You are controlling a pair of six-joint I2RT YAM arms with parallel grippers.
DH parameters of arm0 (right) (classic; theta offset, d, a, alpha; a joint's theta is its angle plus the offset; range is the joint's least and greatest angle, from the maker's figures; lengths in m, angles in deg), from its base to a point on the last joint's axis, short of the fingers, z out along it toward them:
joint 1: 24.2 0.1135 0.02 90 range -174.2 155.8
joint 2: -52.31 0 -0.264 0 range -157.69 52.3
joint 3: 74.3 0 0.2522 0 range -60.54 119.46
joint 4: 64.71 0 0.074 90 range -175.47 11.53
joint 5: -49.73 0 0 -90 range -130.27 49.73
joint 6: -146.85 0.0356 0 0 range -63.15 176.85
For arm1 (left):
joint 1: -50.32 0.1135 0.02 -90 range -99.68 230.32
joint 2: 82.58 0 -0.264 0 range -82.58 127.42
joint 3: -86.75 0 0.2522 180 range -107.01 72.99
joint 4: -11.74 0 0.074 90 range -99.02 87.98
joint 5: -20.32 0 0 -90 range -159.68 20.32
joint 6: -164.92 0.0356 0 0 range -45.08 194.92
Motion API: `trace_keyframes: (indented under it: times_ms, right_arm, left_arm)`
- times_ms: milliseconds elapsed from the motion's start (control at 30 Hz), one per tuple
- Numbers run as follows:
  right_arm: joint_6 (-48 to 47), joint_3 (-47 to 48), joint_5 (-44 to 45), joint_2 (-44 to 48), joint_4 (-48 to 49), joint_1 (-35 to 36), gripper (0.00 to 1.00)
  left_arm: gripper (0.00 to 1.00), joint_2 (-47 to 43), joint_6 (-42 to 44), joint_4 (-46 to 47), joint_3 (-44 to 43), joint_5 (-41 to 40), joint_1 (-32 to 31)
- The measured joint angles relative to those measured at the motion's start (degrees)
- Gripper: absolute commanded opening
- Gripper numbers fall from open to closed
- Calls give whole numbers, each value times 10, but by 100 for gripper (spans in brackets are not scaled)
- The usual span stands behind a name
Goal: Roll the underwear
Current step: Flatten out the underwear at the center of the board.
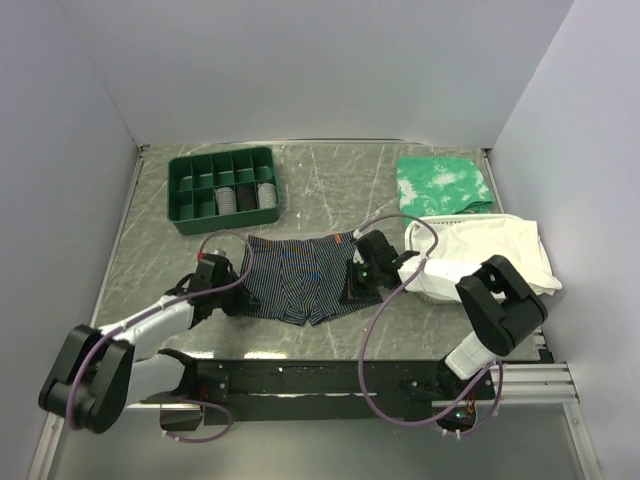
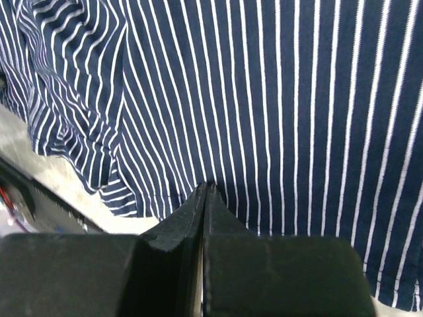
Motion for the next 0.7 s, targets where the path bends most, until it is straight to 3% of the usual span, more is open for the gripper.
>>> trace_keyframes:
  times_ms: [133,300,433,567,700]
  right_arm:
    - [16,-30,1,30,-2,32,0]
    - [38,-57,13,69,-26,71,0]
    - [39,-50,53,92,-74,75,0]
    - [31,2,88,102,-122,69,1]
    - [12,75,99,99,-128,44,1]
  left_arm:
    - [10,-69,-39,-36,33,-10,-29]
    - [39,-171,-73,-131,51,-29,-41]
    - [51,-195,-87,-192,7,-58,-41]
    - [43,-122,-65,-204,-107,-93,-41]
    - [28,-11,-16,-165,-215,-119,-35]
